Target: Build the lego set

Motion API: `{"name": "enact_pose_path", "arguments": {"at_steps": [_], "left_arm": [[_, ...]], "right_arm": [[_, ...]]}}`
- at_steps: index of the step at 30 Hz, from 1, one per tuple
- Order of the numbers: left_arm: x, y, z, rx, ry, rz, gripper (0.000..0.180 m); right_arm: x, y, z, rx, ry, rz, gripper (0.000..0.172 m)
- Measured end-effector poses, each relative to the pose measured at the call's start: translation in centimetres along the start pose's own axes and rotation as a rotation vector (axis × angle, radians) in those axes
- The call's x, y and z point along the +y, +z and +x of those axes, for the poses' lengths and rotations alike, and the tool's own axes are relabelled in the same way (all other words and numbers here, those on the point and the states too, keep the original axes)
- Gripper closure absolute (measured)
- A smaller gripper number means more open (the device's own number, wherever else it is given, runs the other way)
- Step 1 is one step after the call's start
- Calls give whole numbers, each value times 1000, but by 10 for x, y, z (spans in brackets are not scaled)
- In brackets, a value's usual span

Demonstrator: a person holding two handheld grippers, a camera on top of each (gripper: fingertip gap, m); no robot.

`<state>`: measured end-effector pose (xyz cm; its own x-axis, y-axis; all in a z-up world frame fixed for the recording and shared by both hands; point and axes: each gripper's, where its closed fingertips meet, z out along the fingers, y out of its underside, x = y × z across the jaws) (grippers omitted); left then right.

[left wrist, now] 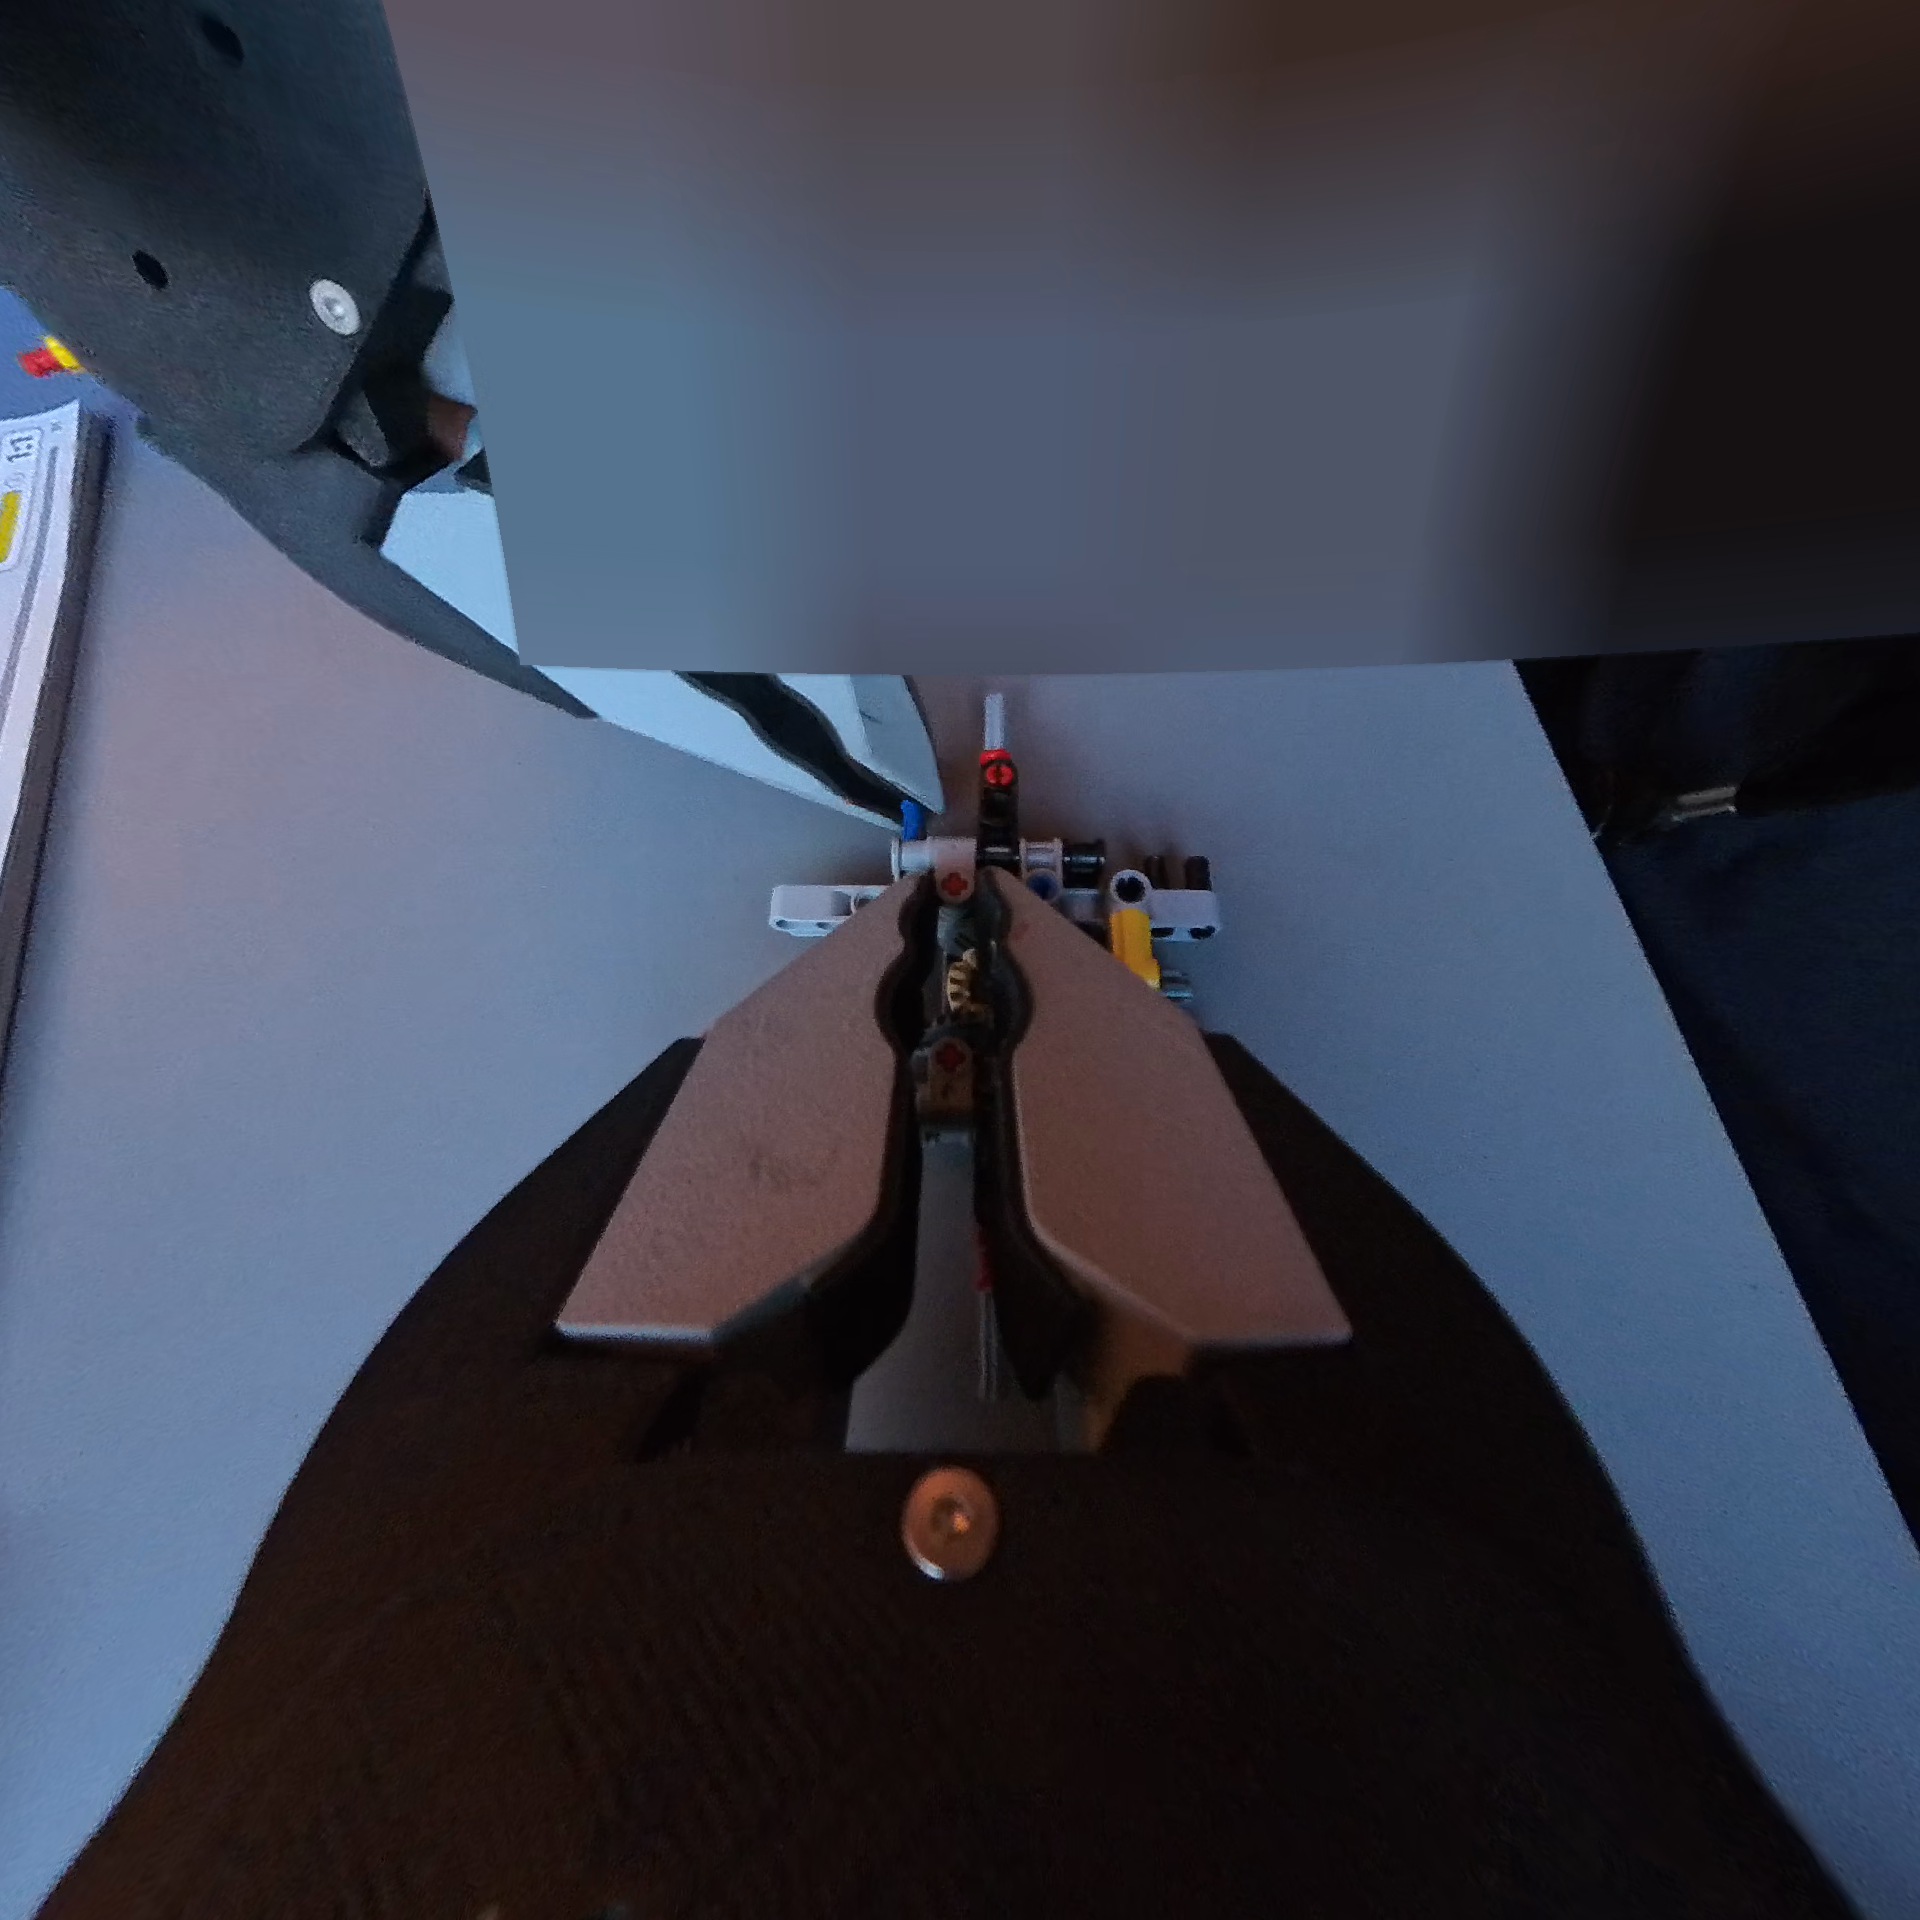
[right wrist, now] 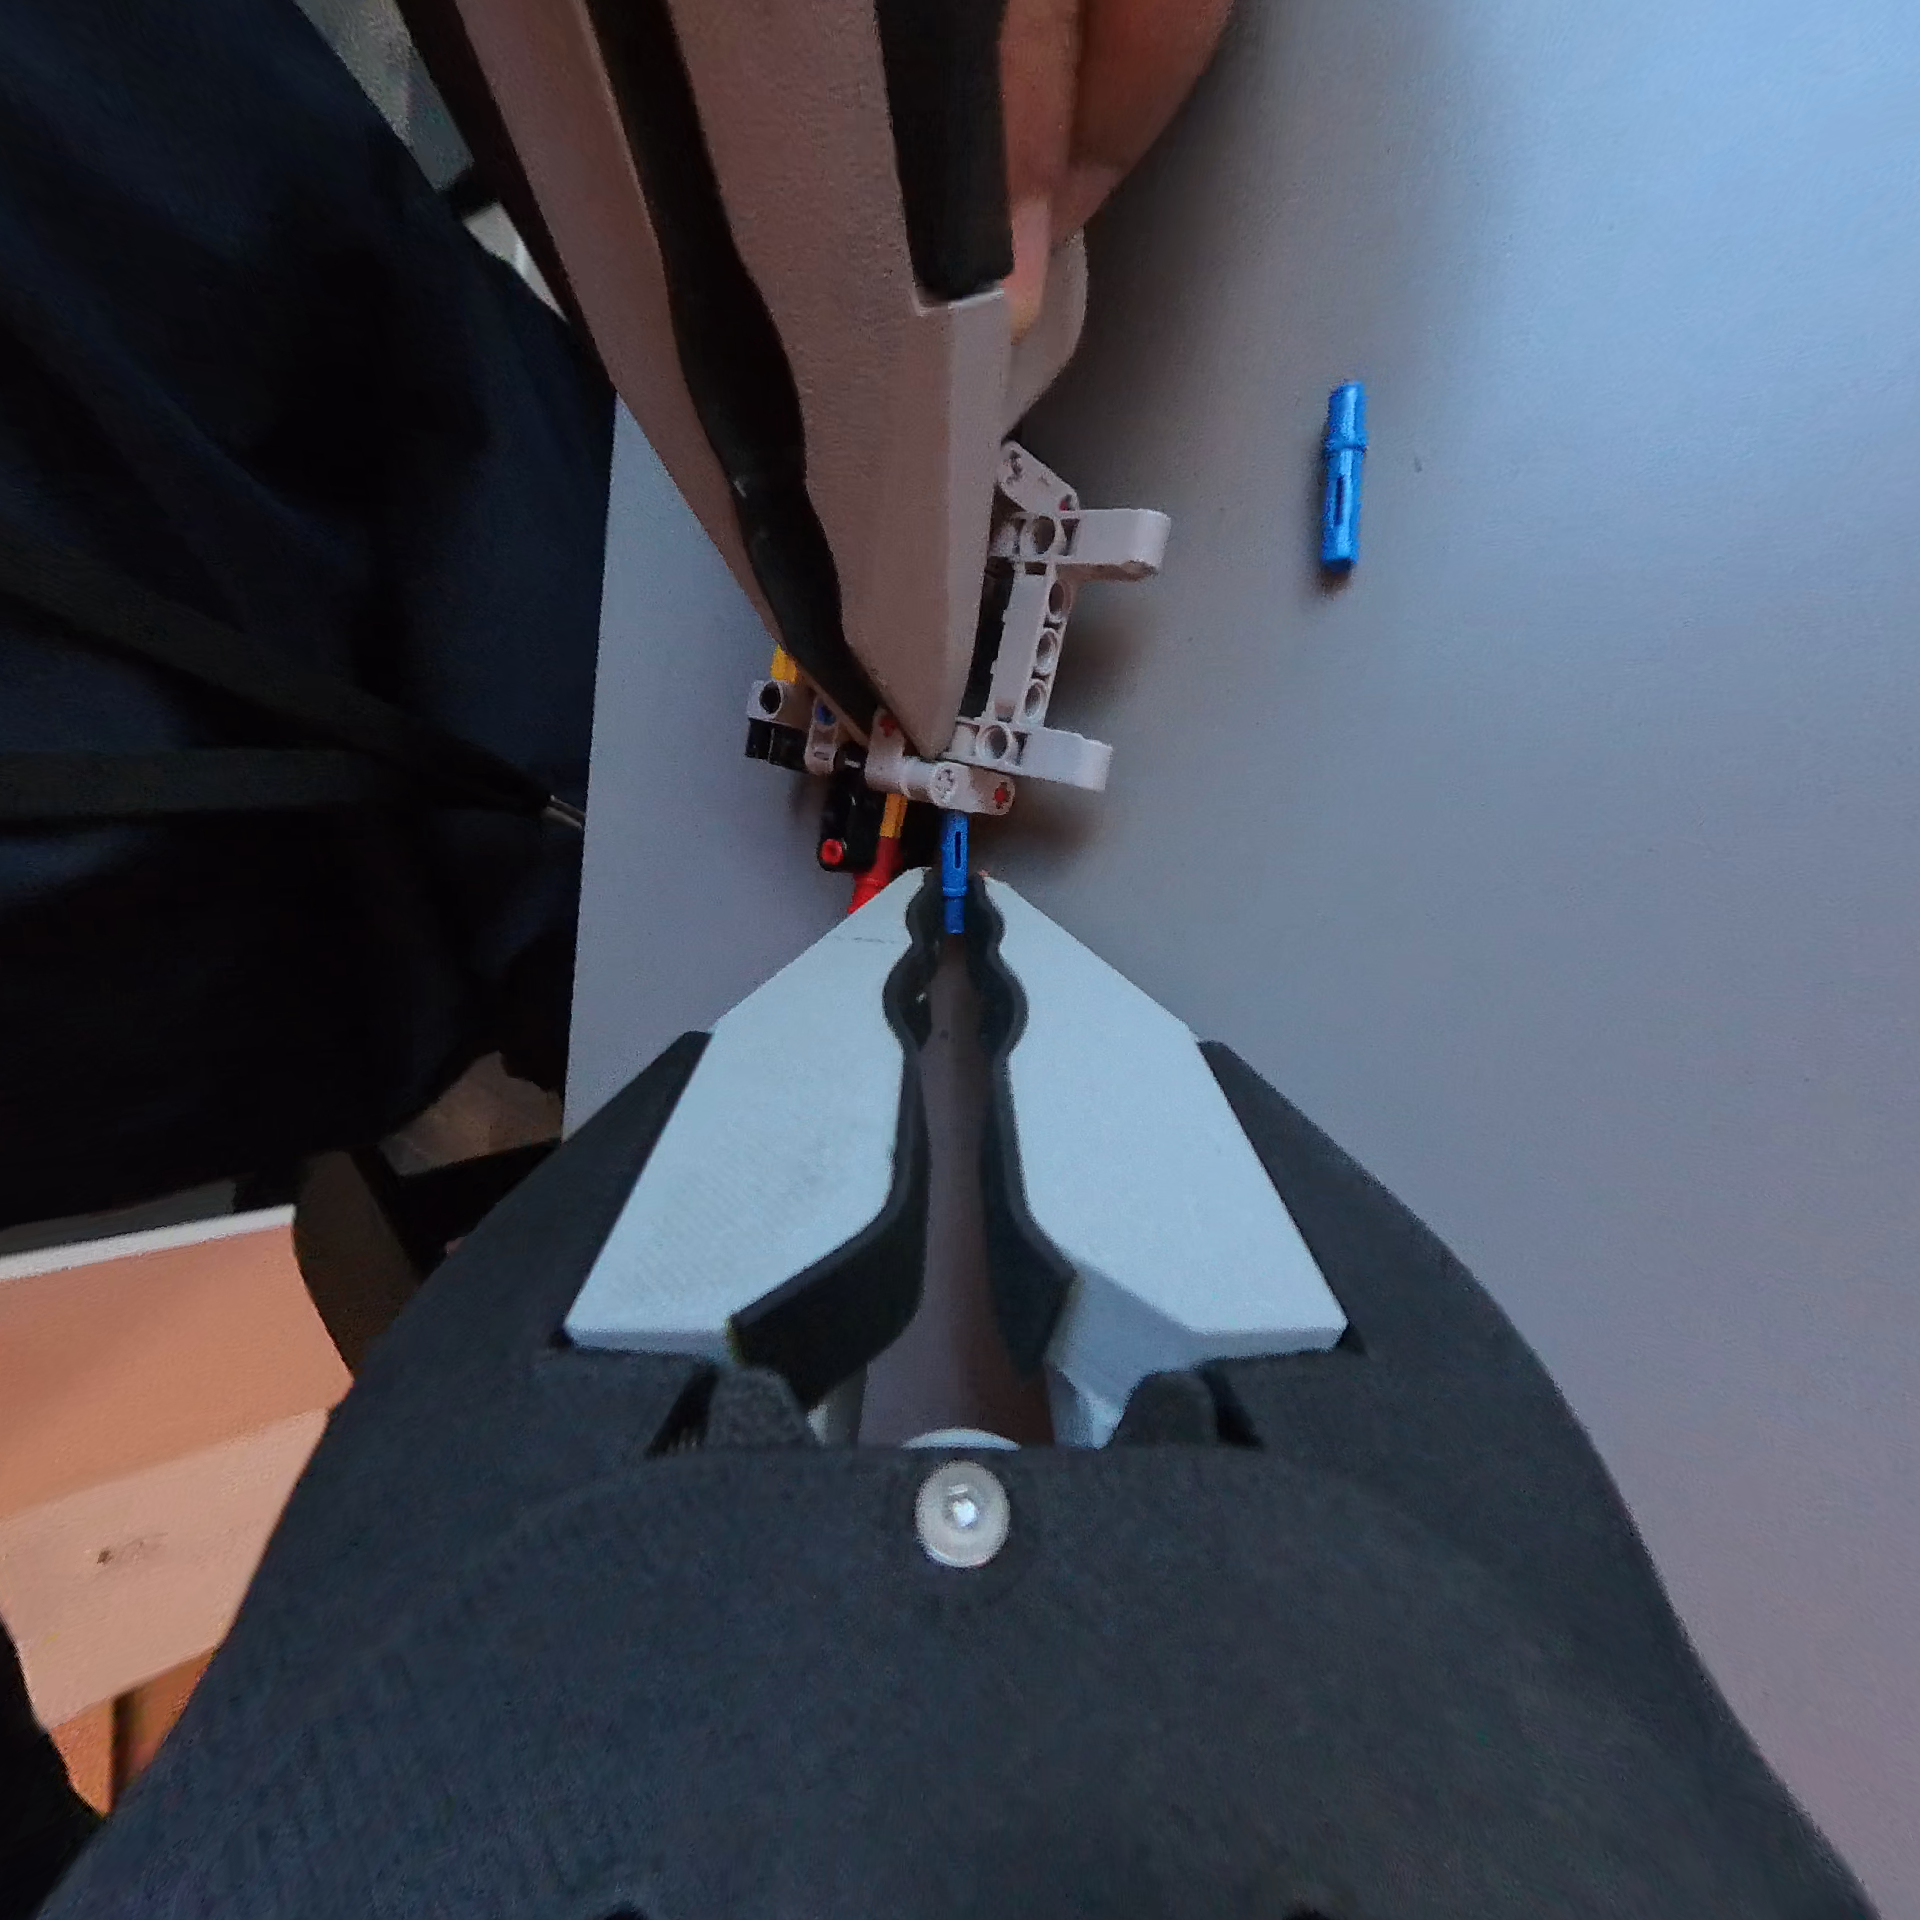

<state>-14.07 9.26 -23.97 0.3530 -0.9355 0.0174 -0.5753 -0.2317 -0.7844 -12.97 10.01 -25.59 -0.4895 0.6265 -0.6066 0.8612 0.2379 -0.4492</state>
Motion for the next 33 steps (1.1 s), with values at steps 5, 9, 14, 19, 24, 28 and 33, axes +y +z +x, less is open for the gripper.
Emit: {"name": "enact_pose_path", "arguments": {"at_steps": [5,9,14,19,24,28,33], "left_arm": [[0,0,-1,-13,10,-7,175],[-1,1,3,25,3,6,176],[-1,1,2,15,30,-5,175],[-1,0,3,21,42,-11,175],[1,-3,9,58,59,-9,175],[1,-2,17,81,78,-8,175],[0,-1,20,79,84,-6,175]], "right_arm": [[-1,0,0,-39,31,35,171],[3,2,-11,-162,23,16,171],[-4,6,-8,-192,110,42,171],[2,4,-8,-173,123,22,171],[0,5,-10,-146,121,86,171],[1,10,-15,-126,151,177,171],[-3,7,-13,-82,191,280,172]]}}
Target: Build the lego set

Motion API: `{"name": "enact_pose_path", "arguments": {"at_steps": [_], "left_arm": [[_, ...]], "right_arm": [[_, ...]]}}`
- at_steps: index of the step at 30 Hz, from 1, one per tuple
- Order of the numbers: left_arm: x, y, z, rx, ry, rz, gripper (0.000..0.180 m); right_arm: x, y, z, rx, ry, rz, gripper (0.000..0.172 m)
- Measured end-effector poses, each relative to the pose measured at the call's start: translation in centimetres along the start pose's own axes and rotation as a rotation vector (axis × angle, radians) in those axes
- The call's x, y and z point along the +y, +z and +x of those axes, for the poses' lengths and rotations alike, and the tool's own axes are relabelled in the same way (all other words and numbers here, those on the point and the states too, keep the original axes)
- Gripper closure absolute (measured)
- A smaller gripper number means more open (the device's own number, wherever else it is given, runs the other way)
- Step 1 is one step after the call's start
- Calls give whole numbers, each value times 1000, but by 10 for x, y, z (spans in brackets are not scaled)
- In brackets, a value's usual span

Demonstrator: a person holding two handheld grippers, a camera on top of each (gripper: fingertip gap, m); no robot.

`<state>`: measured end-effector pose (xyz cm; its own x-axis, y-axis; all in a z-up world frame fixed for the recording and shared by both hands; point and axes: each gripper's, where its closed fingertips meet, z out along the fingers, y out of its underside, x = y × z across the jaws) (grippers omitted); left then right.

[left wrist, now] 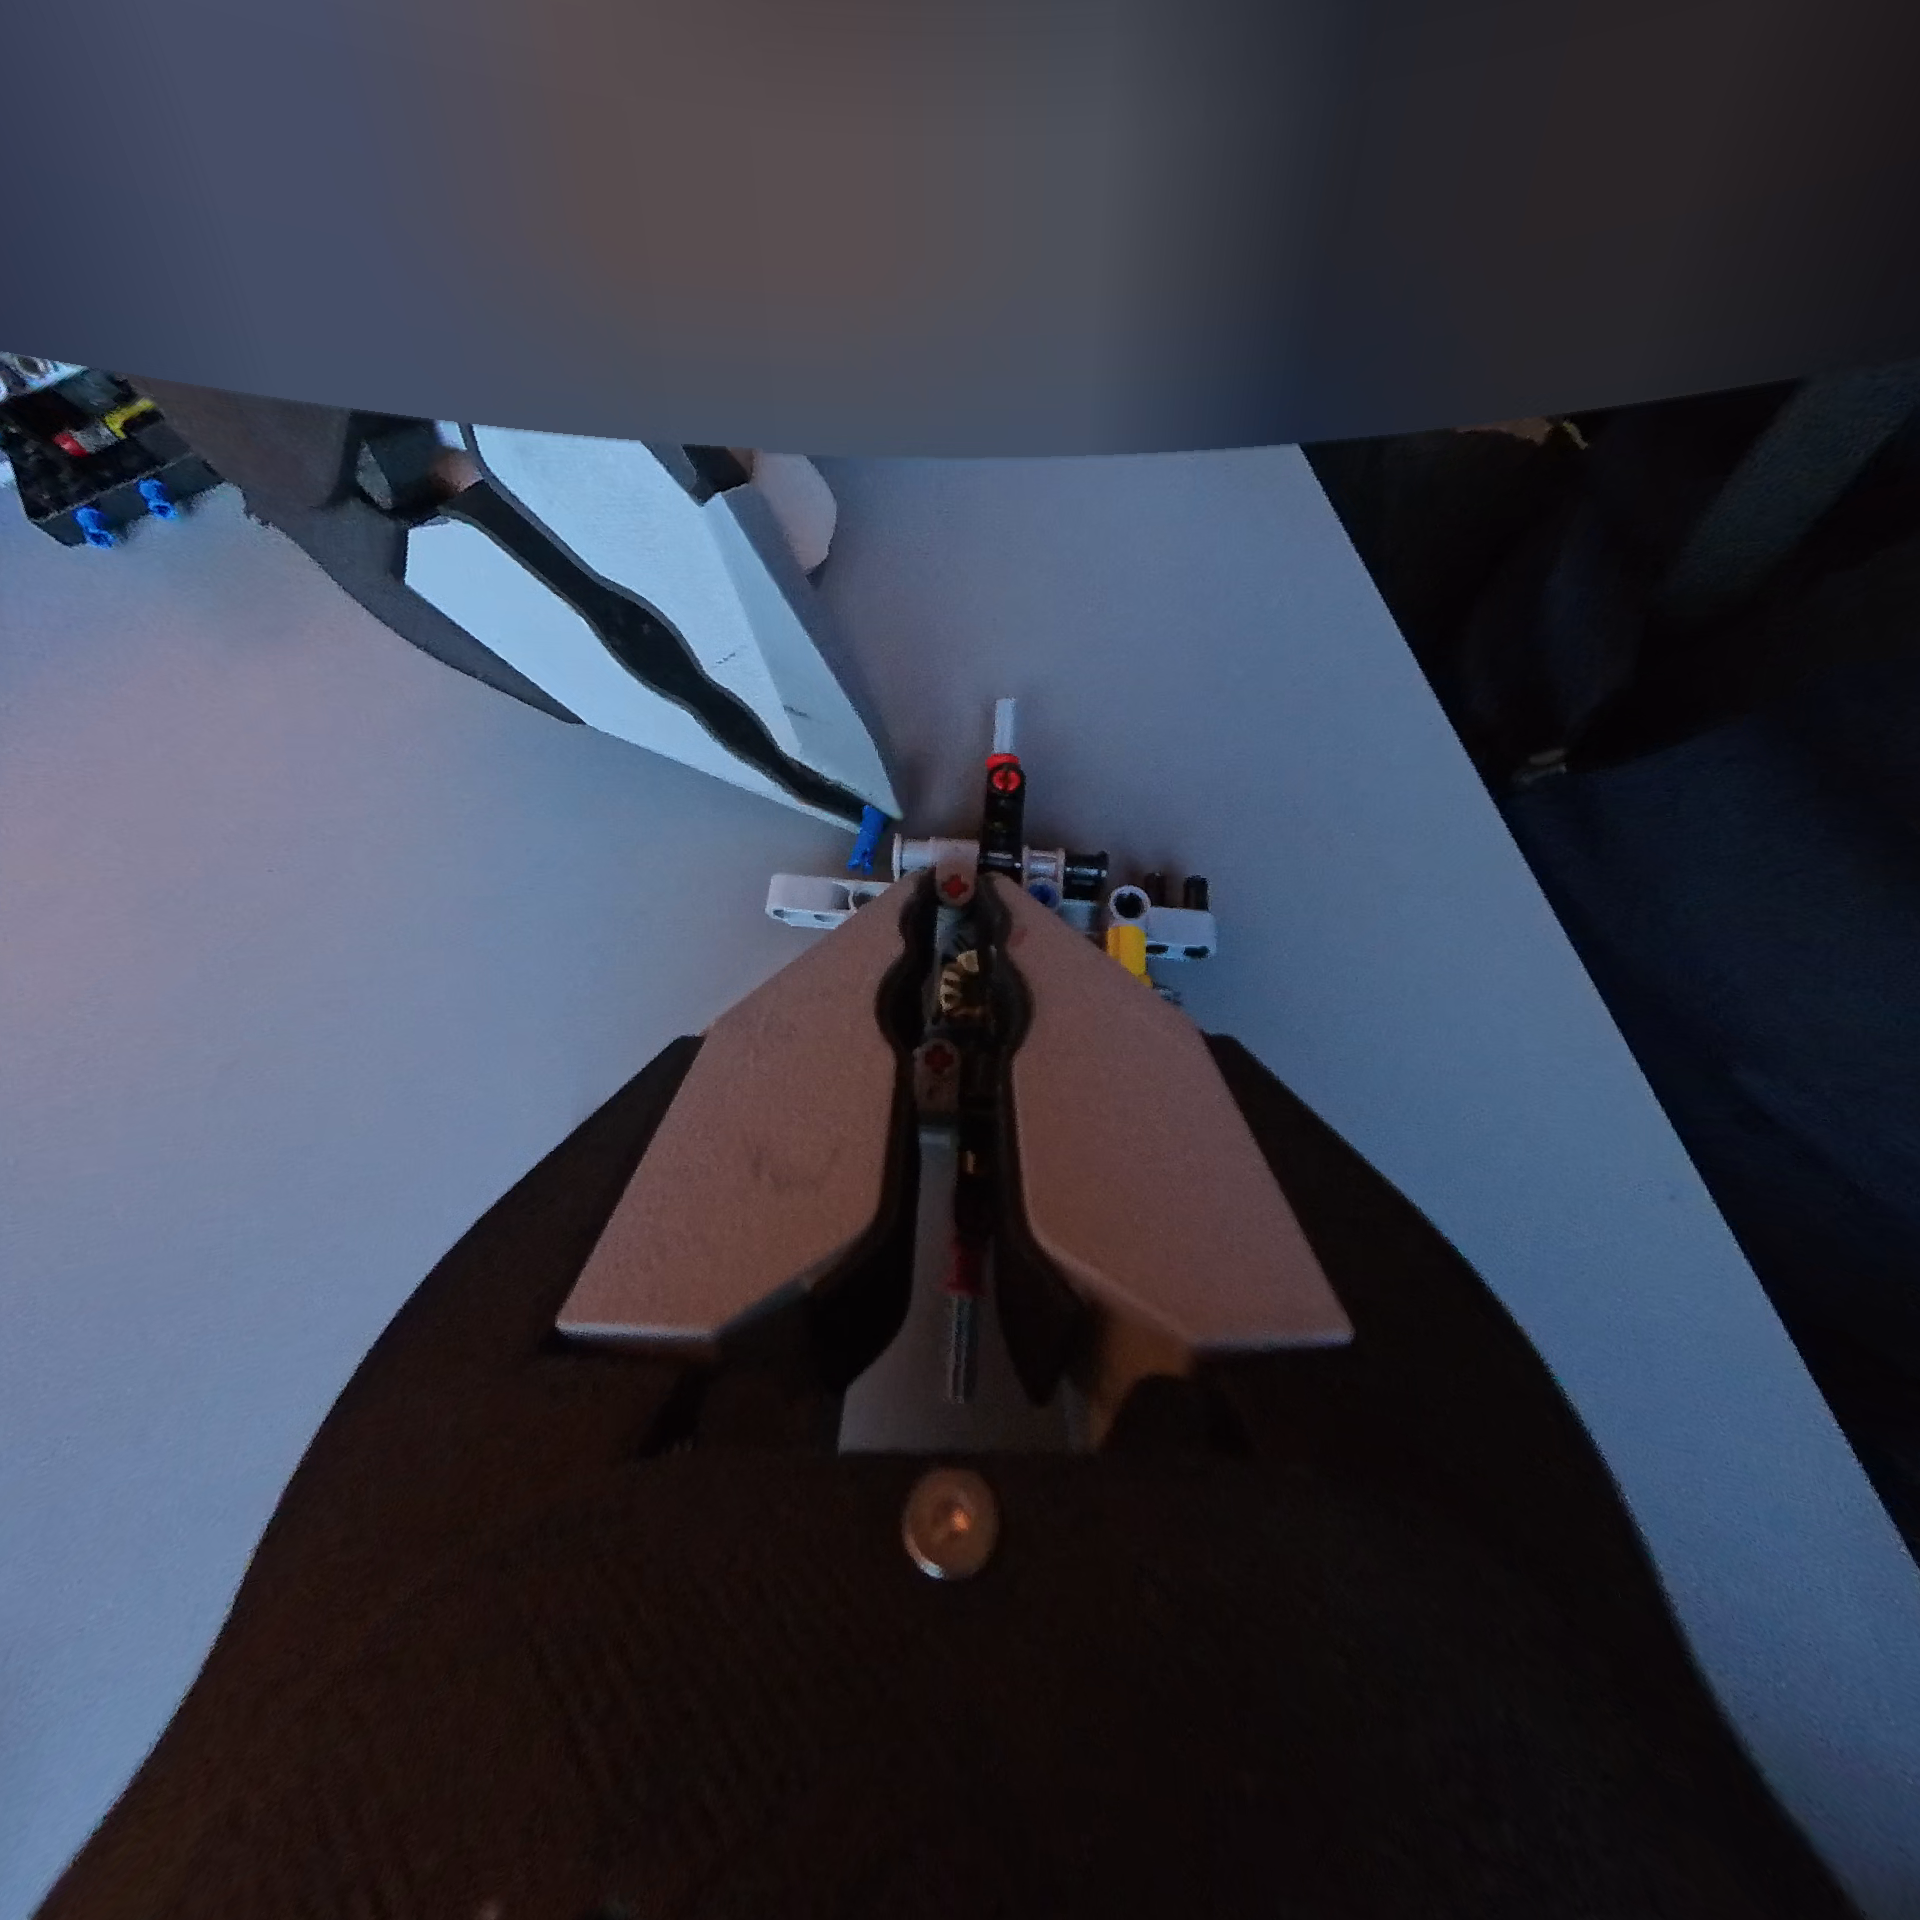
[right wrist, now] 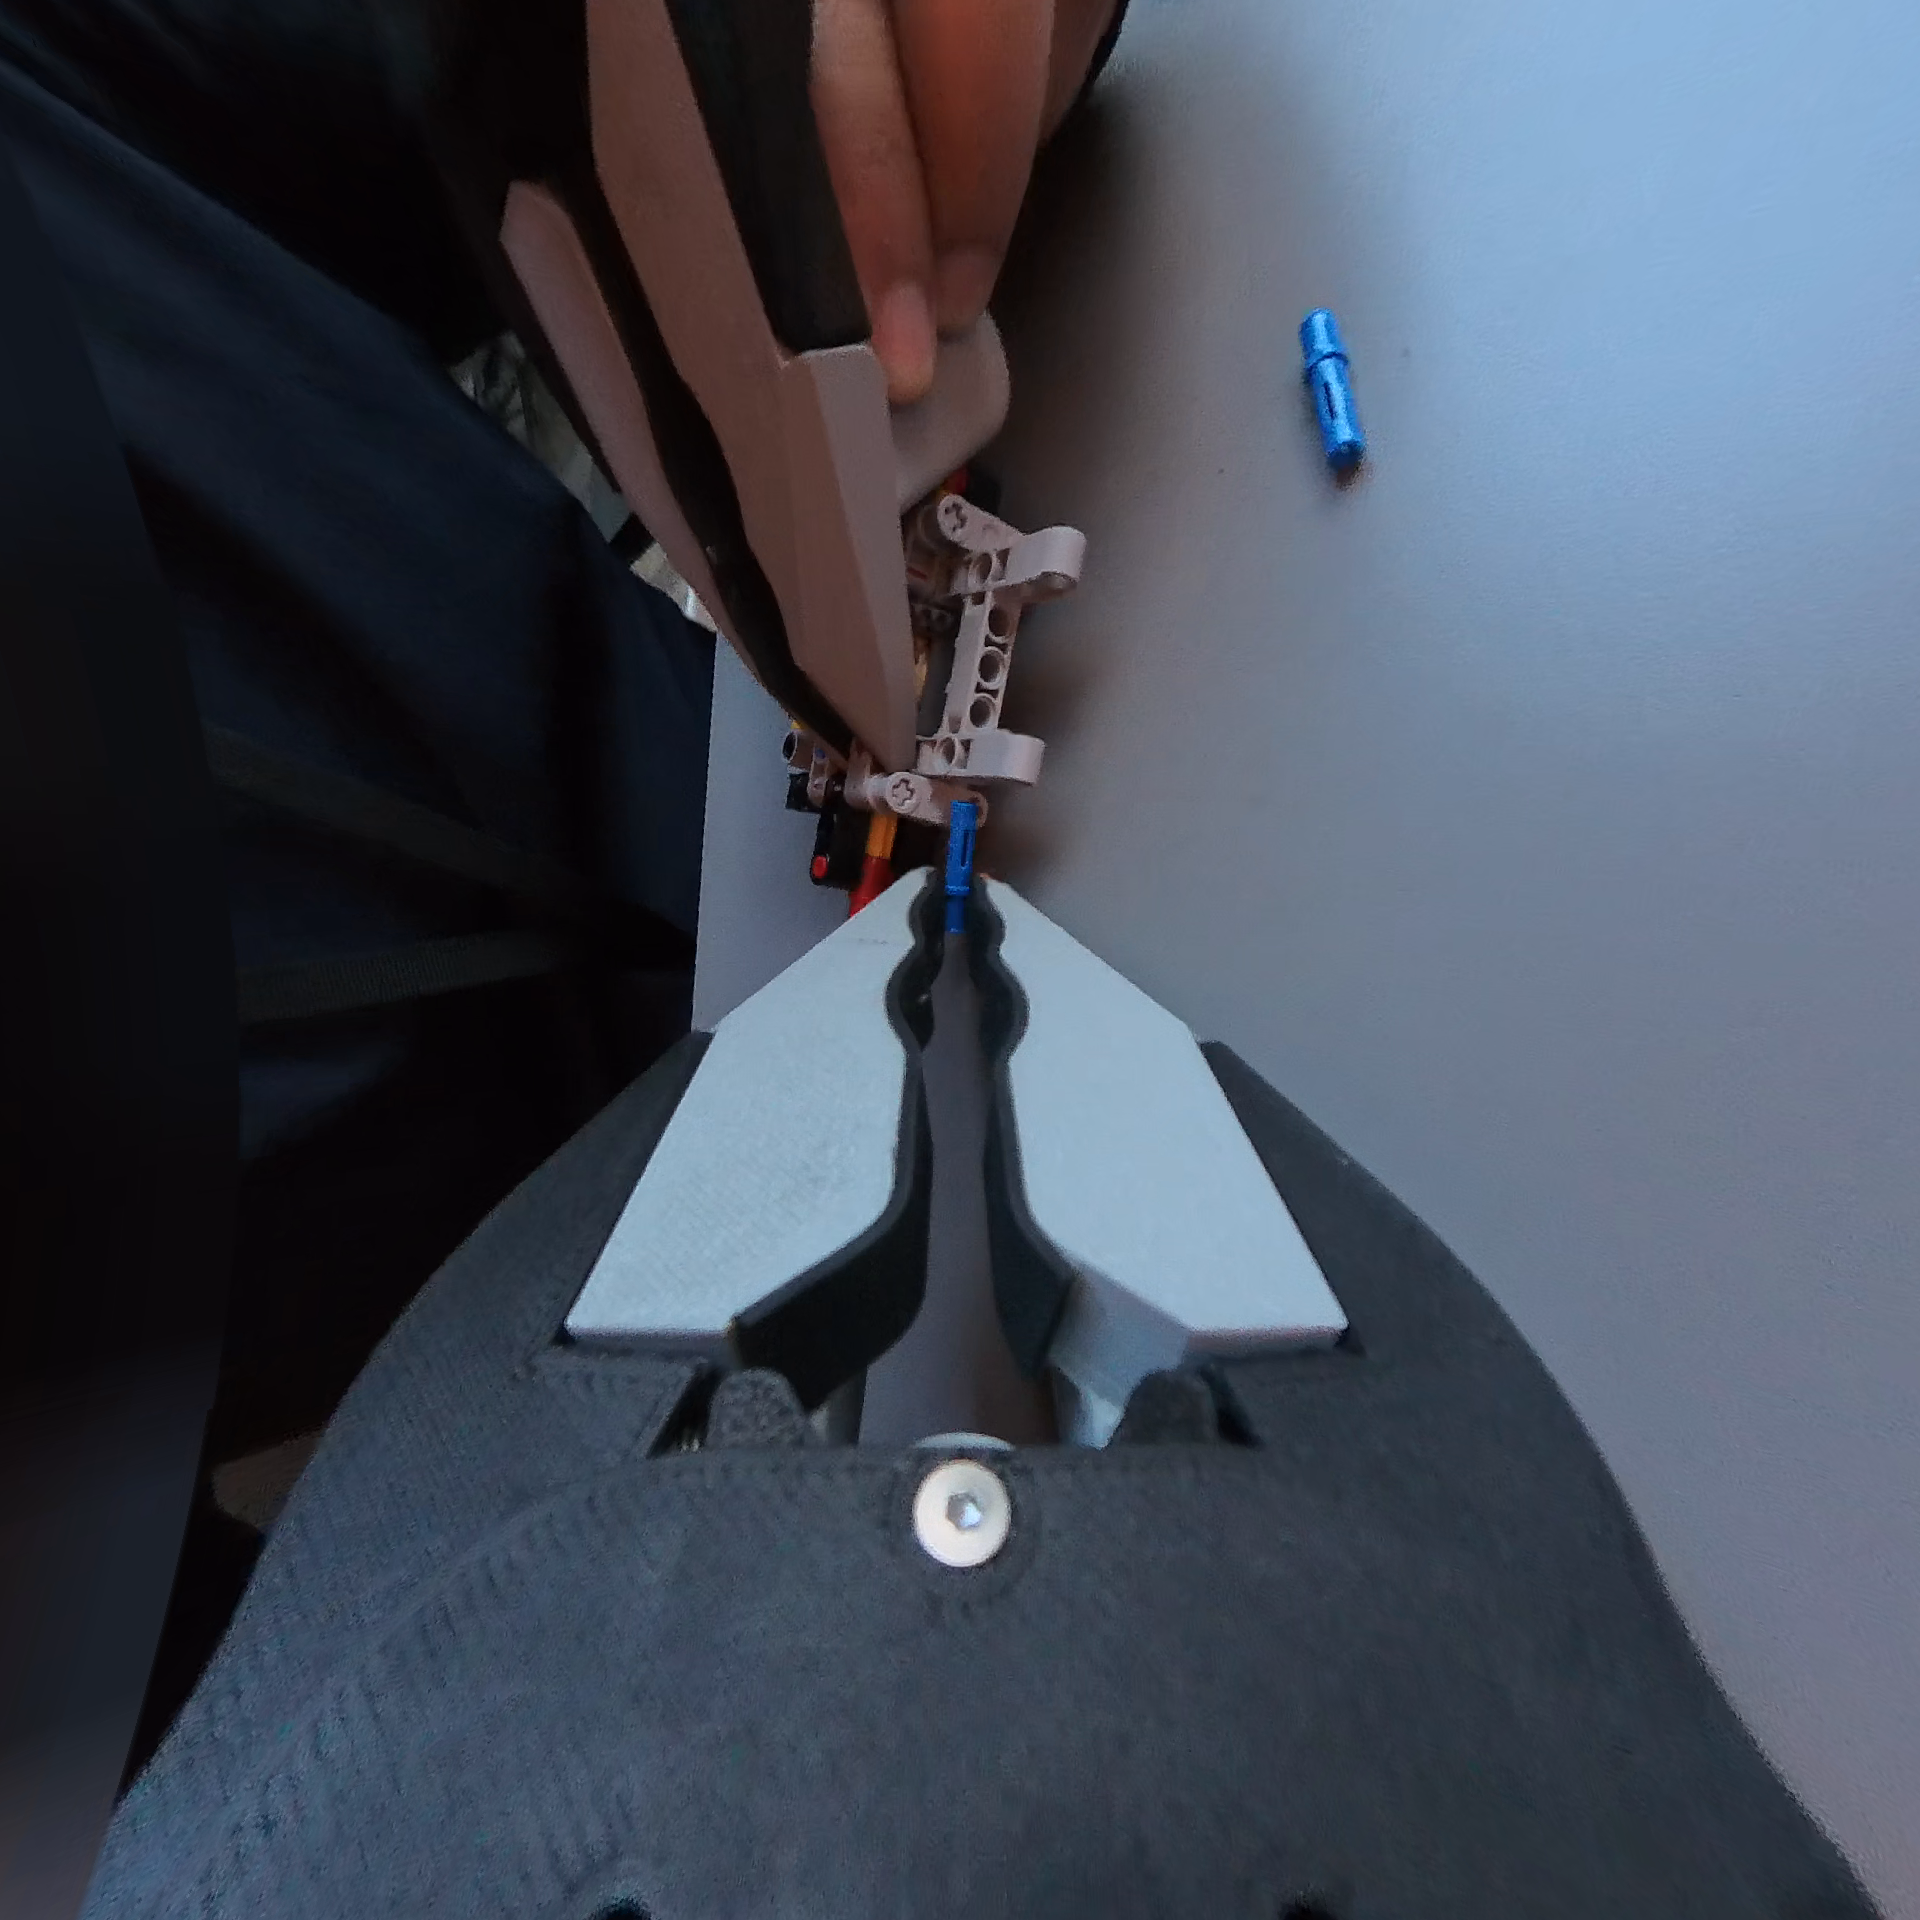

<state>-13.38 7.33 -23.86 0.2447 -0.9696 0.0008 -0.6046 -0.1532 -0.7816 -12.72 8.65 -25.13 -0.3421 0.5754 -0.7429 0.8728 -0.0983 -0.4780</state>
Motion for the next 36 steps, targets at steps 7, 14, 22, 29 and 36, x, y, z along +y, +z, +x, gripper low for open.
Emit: {"name": "enact_pose_path", "arguments": {"at_steps": [7,14,22,29,36], "left_arm": [[0,0,-2,-59,38,-28,175],[-1,1,-3,-59,23,-19,175],[0,1,-3,-58,20,-20,175],[0,0,-3,-59,21,-19,175],[-1,1,-2,-44,2,-11,175]], "right_arm": [[5,2,-5,-53,92,-32,171],[8,5,-6,-56,121,-88,171],[6,4,-9,-106,128,-83,171],[4,2,-10,-135,145,-66,171],[5,3,-9,-122,136,-79,171]]}}
